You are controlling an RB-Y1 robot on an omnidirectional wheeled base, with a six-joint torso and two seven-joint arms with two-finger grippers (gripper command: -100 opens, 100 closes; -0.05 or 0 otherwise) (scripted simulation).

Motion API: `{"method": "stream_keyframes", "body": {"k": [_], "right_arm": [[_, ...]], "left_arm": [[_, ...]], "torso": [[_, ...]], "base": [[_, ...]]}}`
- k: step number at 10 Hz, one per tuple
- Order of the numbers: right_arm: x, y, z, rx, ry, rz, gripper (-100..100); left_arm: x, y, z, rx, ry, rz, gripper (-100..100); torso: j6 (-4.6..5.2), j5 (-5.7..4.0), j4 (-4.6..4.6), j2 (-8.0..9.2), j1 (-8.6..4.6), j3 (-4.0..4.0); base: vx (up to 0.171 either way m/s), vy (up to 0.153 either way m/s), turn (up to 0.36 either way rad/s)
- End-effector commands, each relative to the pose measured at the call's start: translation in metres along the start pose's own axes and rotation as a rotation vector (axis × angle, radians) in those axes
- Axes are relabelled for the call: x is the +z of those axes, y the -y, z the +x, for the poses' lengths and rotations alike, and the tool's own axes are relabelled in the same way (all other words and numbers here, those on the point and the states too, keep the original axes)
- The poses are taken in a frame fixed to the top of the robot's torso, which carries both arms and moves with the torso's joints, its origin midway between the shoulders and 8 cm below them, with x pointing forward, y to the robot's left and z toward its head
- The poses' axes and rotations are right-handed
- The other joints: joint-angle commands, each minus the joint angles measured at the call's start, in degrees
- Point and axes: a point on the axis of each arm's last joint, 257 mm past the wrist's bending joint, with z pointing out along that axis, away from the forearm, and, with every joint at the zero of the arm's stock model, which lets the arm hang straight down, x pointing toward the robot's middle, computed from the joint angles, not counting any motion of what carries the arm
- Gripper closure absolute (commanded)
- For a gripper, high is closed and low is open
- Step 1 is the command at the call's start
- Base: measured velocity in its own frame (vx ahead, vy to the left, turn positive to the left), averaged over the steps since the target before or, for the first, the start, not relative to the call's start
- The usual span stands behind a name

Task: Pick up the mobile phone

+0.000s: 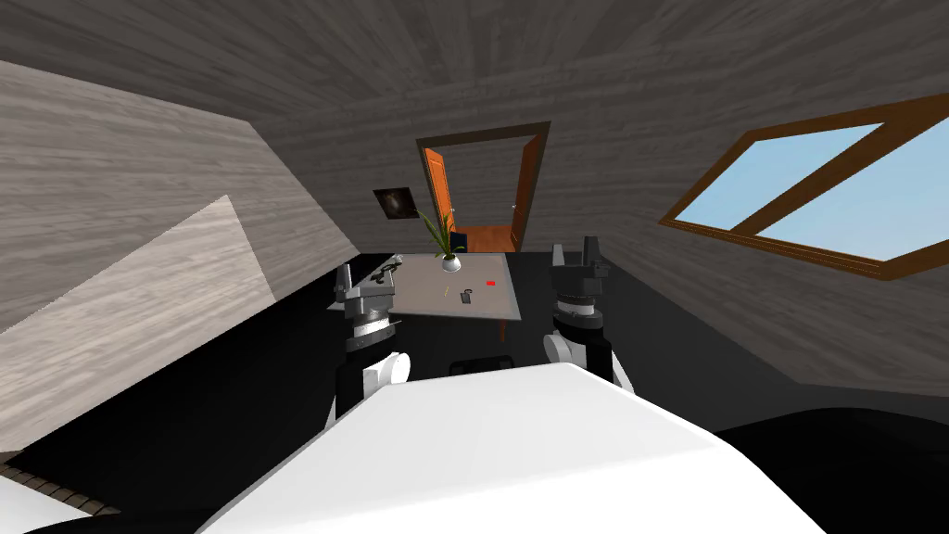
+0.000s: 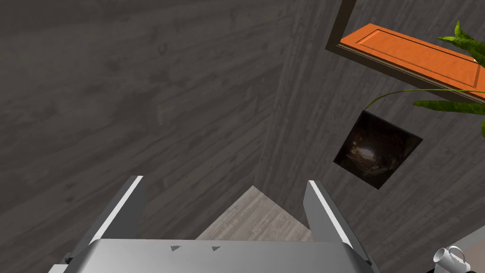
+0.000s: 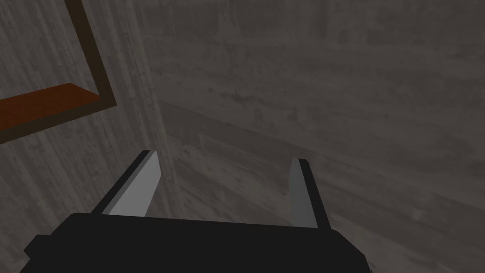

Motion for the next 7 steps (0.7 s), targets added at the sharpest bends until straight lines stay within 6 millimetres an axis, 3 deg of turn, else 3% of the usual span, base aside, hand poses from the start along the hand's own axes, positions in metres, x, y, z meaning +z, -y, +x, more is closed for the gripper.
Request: {"method": "stream_keyframes", "body": {"k": [1,6,7], "right_arm": [[0.0,0.0,0.0,0.0,0.0,0.0,0],[0.0,0.0,0.0,0.0,0.0,0.0,0],[0.0,0.0,0.0,0.0,0.0,0.0,0]], "left_arm": [[0.0,-0.009,0.001,0.009,-0.02,-0.028,-100],[-0.003,-0.064,-0.014,0.034,-0.049,-0.195,-100],[-0.004,-0.066,-0.014,0.035,-0.048,-0.203,-100]], "torso": [[0.0,0.0,0.0,0.0,0.0,0.0],[0.02,0.03,-0.02,-0.06,0.1,-0.04],[0.02,0.03,-0.02,-0.08,0.1,-0.05]], "base": [[0.002,0.003,-0.057],[0.011,0.016,-0.146],[0.011,0.017,-0.05]]}}
